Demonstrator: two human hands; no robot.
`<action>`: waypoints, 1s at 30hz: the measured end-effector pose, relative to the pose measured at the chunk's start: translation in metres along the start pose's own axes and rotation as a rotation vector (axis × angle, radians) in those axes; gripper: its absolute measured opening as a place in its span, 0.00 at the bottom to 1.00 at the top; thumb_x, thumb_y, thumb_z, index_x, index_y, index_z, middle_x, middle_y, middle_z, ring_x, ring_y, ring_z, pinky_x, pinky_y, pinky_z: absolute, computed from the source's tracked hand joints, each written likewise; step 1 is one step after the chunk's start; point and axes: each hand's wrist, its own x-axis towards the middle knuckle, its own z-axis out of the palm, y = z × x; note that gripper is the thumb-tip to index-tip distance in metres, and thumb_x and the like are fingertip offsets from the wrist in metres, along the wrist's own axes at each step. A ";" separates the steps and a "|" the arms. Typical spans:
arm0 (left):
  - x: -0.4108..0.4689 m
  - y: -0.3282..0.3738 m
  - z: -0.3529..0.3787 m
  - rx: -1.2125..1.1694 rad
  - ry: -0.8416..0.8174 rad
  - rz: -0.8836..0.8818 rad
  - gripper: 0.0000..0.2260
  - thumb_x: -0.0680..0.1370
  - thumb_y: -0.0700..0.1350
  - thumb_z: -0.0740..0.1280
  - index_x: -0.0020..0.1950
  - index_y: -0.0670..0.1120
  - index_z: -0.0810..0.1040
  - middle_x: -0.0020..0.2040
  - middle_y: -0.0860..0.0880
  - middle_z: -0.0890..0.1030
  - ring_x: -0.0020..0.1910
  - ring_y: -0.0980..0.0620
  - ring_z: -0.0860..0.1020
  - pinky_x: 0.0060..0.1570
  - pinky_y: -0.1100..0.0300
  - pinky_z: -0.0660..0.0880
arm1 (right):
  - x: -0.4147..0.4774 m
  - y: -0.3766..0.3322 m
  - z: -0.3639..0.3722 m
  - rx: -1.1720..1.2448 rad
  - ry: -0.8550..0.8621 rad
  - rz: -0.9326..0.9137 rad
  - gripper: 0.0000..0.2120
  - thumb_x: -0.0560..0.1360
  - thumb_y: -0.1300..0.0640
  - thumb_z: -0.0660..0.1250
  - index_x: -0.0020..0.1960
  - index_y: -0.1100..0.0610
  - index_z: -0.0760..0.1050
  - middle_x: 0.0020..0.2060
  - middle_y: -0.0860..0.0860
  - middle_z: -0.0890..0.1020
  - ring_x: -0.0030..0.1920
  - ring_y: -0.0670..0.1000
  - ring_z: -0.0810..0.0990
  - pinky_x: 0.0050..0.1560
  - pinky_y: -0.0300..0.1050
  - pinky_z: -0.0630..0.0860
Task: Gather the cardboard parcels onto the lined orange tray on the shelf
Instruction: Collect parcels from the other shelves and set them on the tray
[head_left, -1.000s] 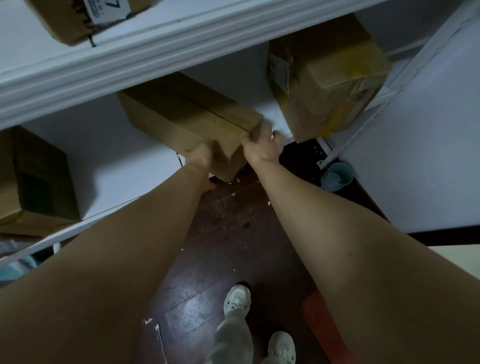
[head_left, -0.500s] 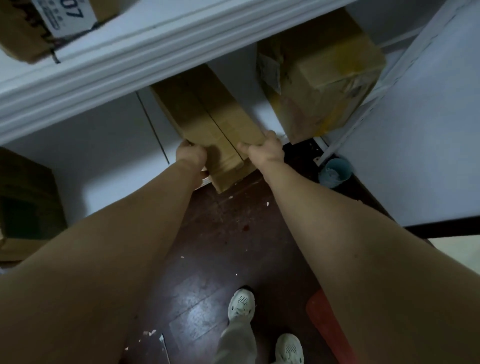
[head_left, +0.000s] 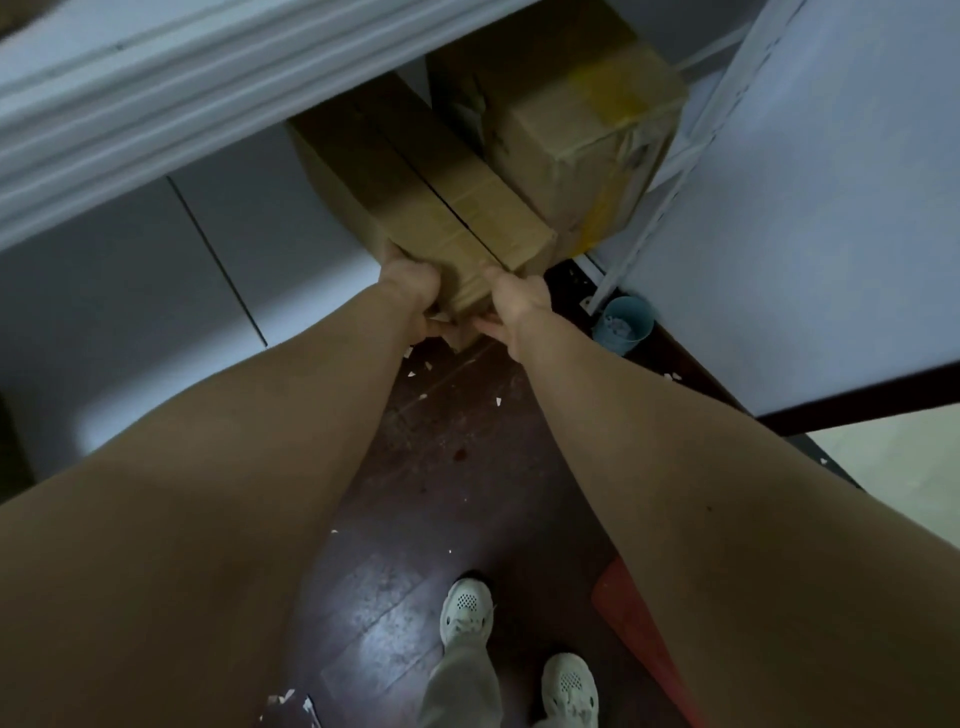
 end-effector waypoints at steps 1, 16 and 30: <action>0.003 0.001 0.004 0.004 -0.010 0.005 0.19 0.81 0.37 0.55 0.68 0.56 0.63 0.56 0.48 0.71 0.54 0.40 0.76 0.46 0.38 0.79 | 0.002 -0.003 -0.002 0.008 -0.006 -0.003 0.24 0.77 0.53 0.68 0.69 0.60 0.66 0.66 0.59 0.71 0.65 0.60 0.73 0.55 0.51 0.80; -0.024 0.026 0.038 0.210 0.006 0.069 0.15 0.81 0.34 0.57 0.67 0.44 0.68 0.58 0.45 0.73 0.55 0.46 0.74 0.40 0.59 0.78 | -0.019 -0.038 -0.029 -0.210 0.025 -0.123 0.19 0.82 0.54 0.56 0.71 0.60 0.65 0.66 0.60 0.71 0.64 0.59 0.72 0.61 0.54 0.76; -0.239 0.052 0.006 0.242 0.103 0.258 0.06 0.80 0.42 0.61 0.49 0.40 0.75 0.40 0.43 0.78 0.38 0.49 0.76 0.42 0.57 0.77 | -0.216 -0.068 -0.043 -0.488 -0.200 -0.374 0.14 0.80 0.50 0.61 0.55 0.60 0.75 0.45 0.56 0.80 0.49 0.56 0.81 0.53 0.51 0.80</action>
